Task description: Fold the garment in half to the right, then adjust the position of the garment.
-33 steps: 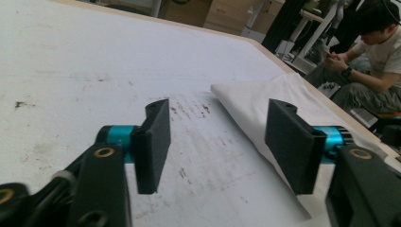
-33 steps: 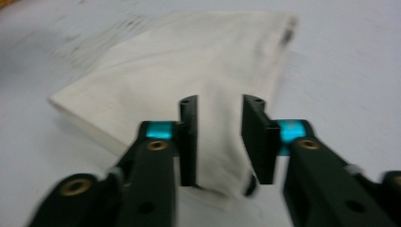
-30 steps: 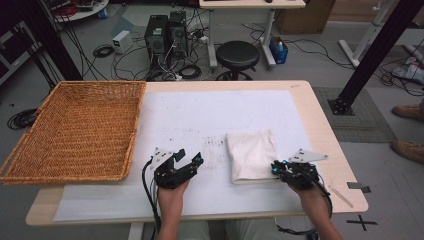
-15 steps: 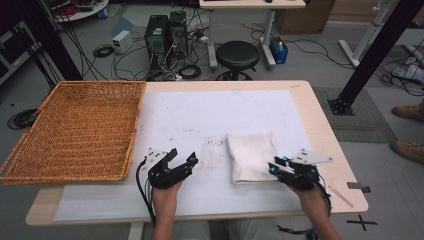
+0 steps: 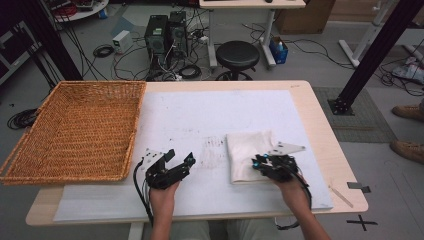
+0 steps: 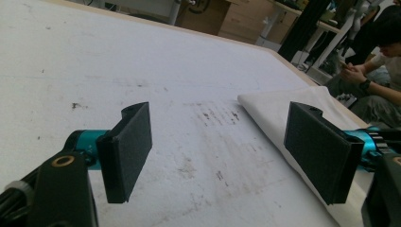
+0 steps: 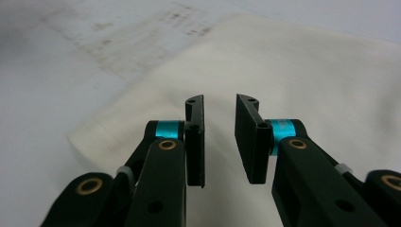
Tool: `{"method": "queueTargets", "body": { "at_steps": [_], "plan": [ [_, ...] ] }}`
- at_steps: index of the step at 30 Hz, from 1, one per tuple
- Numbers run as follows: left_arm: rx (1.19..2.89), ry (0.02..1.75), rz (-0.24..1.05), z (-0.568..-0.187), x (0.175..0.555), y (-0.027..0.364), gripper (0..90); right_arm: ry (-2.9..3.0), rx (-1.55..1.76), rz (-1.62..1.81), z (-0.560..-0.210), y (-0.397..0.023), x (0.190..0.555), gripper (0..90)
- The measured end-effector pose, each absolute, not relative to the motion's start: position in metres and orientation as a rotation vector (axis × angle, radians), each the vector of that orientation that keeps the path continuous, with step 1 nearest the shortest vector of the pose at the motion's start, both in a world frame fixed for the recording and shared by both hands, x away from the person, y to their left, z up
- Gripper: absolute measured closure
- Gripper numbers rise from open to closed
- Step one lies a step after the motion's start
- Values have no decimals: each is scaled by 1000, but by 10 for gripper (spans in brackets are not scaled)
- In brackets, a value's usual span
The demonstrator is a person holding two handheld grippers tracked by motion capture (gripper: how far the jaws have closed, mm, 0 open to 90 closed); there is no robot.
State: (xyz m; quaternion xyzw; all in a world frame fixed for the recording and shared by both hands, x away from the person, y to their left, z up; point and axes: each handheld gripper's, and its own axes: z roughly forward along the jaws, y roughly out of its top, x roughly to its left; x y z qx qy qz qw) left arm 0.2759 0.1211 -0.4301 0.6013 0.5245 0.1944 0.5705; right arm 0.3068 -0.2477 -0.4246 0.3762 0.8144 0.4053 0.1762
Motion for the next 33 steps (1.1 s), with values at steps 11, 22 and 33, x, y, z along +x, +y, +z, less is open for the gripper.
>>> {"method": "queueTargets", "body": {
  "at_steps": [11, 22, 33],
  "plan": [
    [1417, 1173, 544, -424, 274, 115, 242, 2147, 1222, 1225, -434, -312, 277, 472],
    [1481, 1090, 580, -420, 272, 111, 242, 1940, 1222, 1250, -417, -336, 290, 107],
    [1499, 1103, 505, -424, 279, 105, 242, 1923, 1207, 1232, -417, -336, 289, 107]
  ]
}}
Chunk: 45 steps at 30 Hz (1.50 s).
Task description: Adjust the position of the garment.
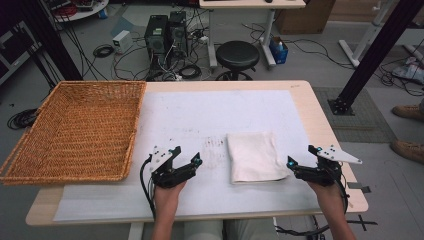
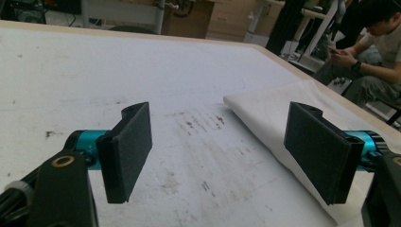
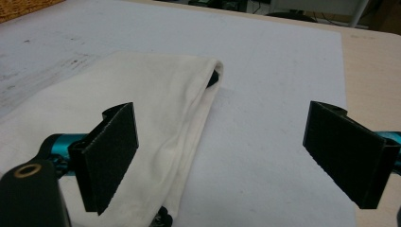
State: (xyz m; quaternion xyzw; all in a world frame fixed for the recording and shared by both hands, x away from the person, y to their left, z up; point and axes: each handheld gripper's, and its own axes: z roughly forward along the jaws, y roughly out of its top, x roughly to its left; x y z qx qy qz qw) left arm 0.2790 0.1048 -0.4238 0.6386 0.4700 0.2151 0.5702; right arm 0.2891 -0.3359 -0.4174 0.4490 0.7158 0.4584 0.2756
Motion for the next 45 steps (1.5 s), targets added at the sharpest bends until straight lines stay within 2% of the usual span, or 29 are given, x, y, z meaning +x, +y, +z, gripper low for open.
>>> {"method": "queueTargets", "body": {
  "at_steps": [11, 15, 18, 25, 31, 38, 42, 45],
  "plan": [
    [1645, 1072, 404, -426, 315, 66, 242, 1878, 1264, 1246, -418, -346, 290, 107],
    [1686, 1044, 286, -434, 334, 44, 242, 1879, 1266, 1234, -421, -346, 293, 107],
    [1741, 1051, 244, -441, 343, 30, 243, 1873, 1290, 1254, -421, -345, 294, 107],
    [1803, 1159, 245, -453, 355, 11, 242, 1881, 1279, 1238, -421, -343, 296, 107],
    [1826, 1155, 215, -454, 357, 3, 245, 1885, 1280, 1235, -422, -342, 297, 107],
    [1837, 1135, 118, -456, 358, -3, 533, 1912, 1247, 1257, -422, -338, 297, 107],
    [1803, 1134, 65, -456, 359, -4, 553, 1919, 1250, 1260, -423, -336, 299, 107],
    [1743, 1149, 49, -453, 360, 1, 454, 1921, 1254, 1259, -423, -337, 299, 107]
  ]
}}
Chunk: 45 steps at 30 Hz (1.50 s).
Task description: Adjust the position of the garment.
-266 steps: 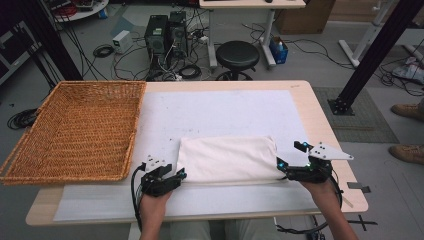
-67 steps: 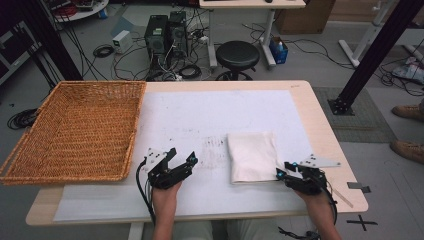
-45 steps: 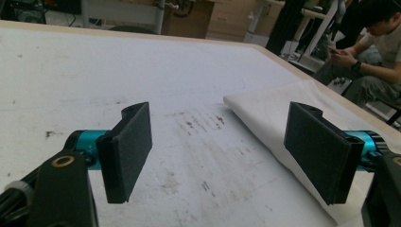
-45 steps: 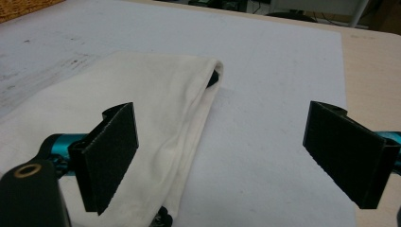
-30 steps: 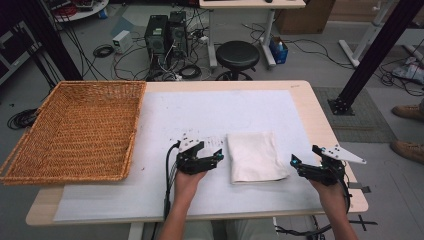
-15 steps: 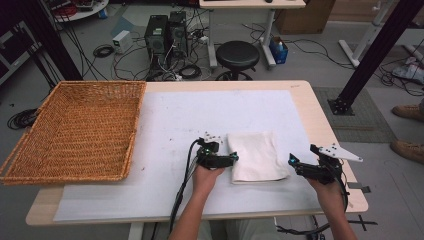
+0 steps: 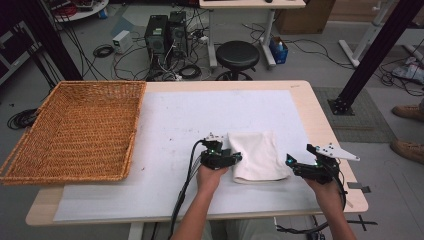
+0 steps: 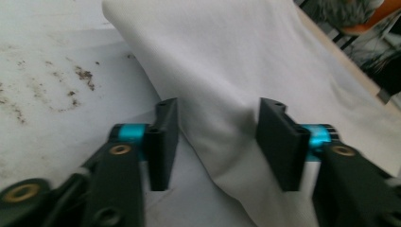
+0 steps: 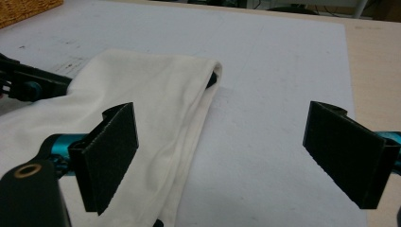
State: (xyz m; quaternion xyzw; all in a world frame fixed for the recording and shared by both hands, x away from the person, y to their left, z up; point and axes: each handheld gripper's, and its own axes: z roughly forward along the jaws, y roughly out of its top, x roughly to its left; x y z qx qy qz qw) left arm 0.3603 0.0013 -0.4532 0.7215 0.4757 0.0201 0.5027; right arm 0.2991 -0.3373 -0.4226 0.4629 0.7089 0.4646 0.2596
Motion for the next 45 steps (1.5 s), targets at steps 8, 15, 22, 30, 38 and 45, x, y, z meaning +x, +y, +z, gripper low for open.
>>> {"method": "queueTargets", "body": {
  "at_steps": [8, 15, 22, 30, 38, 45],
  "plan": [
    [1812, 1137, 91, -456, 359, -14, 389, 1928, 1254, 1261, -425, -338, 300, 107],
    [1877, 1101, 125, -455, 358, -21, 753, 1941, 1249, 1262, -425, -335, 301, 107],
    [1773, 982, 115, -447, 356, -13, 819, 1937, 1257, 1262, -425, -338, 301, 107],
    [1663, 817, 158, -432, 352, 2, 833, 1923, 1282, 1284, -427, -343, 300, 107],
    [1602, 640, 220, -396, 348, 25, 835, 1922, 1291, 1295, -429, -342, 302, 107],
    [1629, 508, 277, -351, 347, 50, 835, 1920, 1282, 1310, -426, -340, 305, 107]
  ]
}}
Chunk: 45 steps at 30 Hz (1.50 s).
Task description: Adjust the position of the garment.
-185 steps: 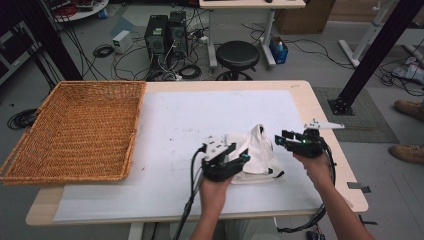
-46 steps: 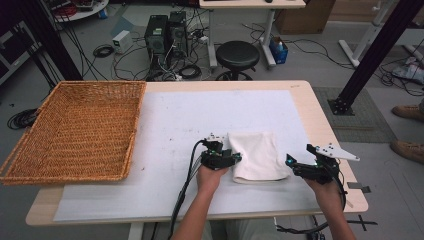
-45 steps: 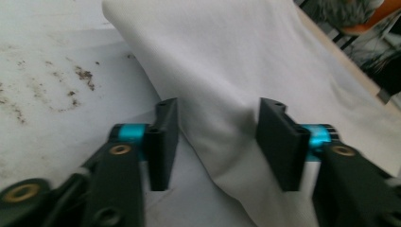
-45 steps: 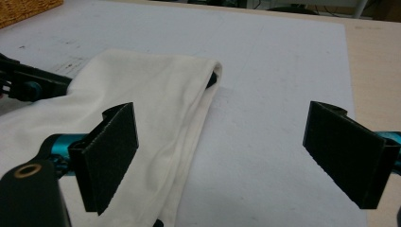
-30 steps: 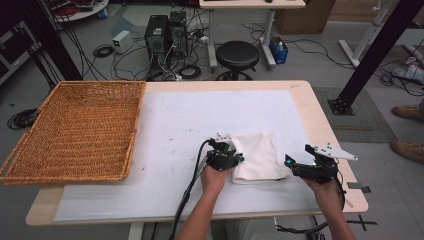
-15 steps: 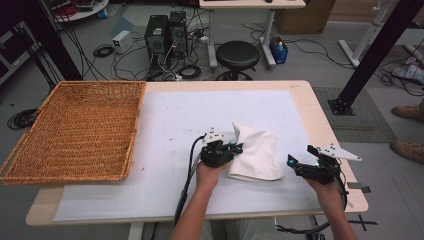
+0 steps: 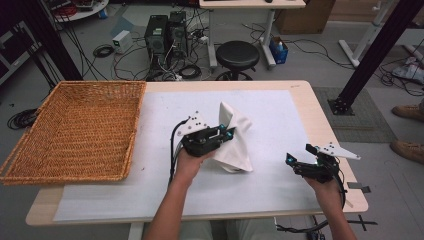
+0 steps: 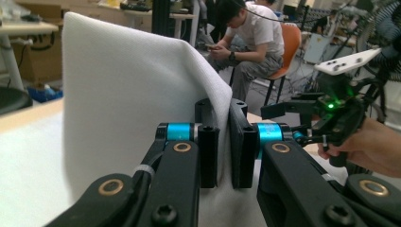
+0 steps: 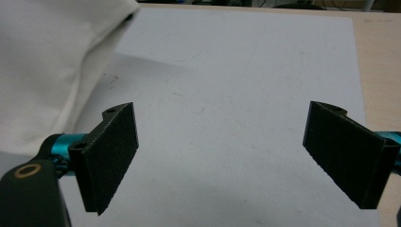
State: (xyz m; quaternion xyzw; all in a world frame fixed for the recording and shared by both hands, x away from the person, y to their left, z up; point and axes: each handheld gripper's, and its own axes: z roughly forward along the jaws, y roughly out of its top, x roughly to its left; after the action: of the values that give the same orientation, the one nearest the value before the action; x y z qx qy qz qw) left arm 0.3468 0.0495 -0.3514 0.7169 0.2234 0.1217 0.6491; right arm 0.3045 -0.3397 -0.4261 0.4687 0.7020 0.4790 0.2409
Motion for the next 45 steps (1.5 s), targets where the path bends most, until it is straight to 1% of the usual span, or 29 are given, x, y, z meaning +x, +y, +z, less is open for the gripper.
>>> {"method": "queueTargets", "body": {
  "at_steps": [3, 7, 14, 15, 24, 31, 36, 42, 45],
  "plan": [
    [1670, 454, 307, -335, 346, 59, 835, 1924, 1275, 1316, -426, -337, 306, 107],
    [1683, 397, 319, -315, 344, 75, 835, 1928, 1281, 1324, -426, -334, 308, 107],
    [1620, 281, 314, -282, 340, 111, 835, 1927, 1288, 1327, -426, -330, 312, 107],
    [1597, 260, 319, -276, 340, 122, 835, 1927, 1286, 1328, -425, -330, 313, 107],
    [1534, 206, 367, -254, 335, 171, 835, 1926, 1278, 1325, -421, -322, 315, 107],
    [1513, 222, 410, -237, 332, 219, 835, 1929, 1276, 1308, -419, -317, 317, 107],
    [1507, 274, 445, -232, 330, 259, 835, 1925, 1282, 1303, -419, -313, 318, 107],
    [1478, 377, 542, -233, 323, 313, 834, 1920, 1281, 1306, -418, -307, 319, 107],
    [1456, 500, 604, -243, 318, 346, 831, 1929, 1280, 1301, -419, -304, 320, 107]
  ]
}}
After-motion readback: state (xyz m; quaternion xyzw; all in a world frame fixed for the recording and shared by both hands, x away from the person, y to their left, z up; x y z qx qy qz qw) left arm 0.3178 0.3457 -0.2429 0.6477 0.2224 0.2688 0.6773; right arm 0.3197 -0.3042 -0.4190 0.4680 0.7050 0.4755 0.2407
